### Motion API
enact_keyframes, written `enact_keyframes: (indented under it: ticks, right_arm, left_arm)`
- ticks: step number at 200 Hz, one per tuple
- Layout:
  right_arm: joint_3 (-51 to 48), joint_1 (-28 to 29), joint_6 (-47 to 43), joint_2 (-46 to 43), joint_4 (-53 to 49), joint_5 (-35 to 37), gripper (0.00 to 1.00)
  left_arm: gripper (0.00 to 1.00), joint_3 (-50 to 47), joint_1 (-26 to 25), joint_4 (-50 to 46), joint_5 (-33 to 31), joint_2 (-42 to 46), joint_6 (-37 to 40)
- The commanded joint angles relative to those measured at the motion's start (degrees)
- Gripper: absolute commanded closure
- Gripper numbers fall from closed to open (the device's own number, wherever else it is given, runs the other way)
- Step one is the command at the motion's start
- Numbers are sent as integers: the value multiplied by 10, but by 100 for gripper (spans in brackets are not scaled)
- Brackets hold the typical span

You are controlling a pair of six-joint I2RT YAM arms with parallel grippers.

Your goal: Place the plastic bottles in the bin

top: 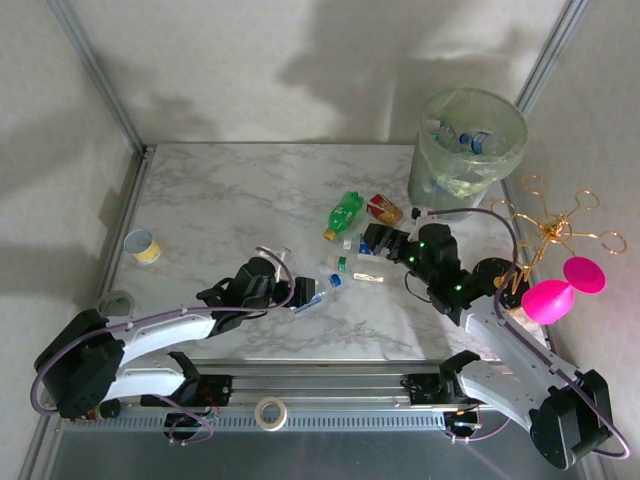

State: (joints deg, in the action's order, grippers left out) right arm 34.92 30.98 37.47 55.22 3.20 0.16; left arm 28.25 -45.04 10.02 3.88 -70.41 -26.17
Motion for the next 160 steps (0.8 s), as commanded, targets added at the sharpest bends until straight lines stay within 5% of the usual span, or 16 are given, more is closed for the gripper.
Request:
enact_keyframes:
  ticks: [1, 102, 160]
  right_arm:
    - [-7, 26, 31, 23, 86, 17, 1]
    - [-7, 55, 27, 44, 92, 46, 1]
    - [-13, 55, 32, 41, 90, 45, 1]
  left_arm:
    - [0, 26, -19, -36, -23, -23, 26]
    - [1, 70, -119, -128, -95, -78, 30]
    - [5, 87, -127, -126, -135, -125, 31]
